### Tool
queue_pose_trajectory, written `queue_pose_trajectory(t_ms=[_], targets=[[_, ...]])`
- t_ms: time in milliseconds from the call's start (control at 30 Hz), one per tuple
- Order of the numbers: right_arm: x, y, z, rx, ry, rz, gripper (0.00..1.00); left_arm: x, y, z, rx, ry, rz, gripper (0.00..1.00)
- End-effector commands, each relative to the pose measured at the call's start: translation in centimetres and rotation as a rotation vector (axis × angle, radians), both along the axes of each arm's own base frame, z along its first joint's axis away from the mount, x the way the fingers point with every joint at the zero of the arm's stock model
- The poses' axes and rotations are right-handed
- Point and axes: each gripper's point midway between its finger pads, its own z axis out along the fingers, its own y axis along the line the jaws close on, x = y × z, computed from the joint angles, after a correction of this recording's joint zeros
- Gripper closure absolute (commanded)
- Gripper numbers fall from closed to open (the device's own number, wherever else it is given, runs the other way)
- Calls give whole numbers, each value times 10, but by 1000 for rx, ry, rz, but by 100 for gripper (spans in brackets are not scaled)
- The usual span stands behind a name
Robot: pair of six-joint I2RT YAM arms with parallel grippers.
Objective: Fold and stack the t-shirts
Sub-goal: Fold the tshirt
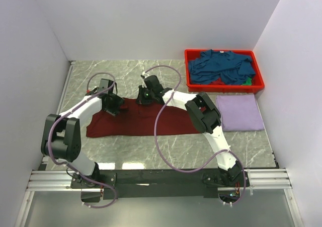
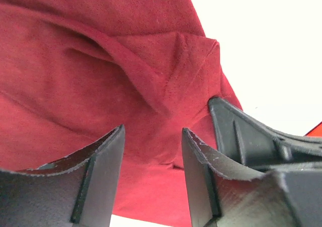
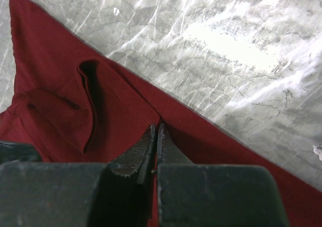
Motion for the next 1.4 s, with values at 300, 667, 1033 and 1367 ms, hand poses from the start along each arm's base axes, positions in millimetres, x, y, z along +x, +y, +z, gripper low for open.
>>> queue_pose_trajectory(t_ms=[300,667,1033,1367], targets=[[5,3,12,34,-49,22,100,38,-17,10,-31,-67,184,53],[4,3,8,27,-48,27,100,32,-15,1,2,-55,279,56],[7,-1,5,28,-45,23,100,27,-17,-20,-17,-1,320,59],[7,-2,5,32,-41,24,100,25,-19,-18,-21,-11,348,58]])
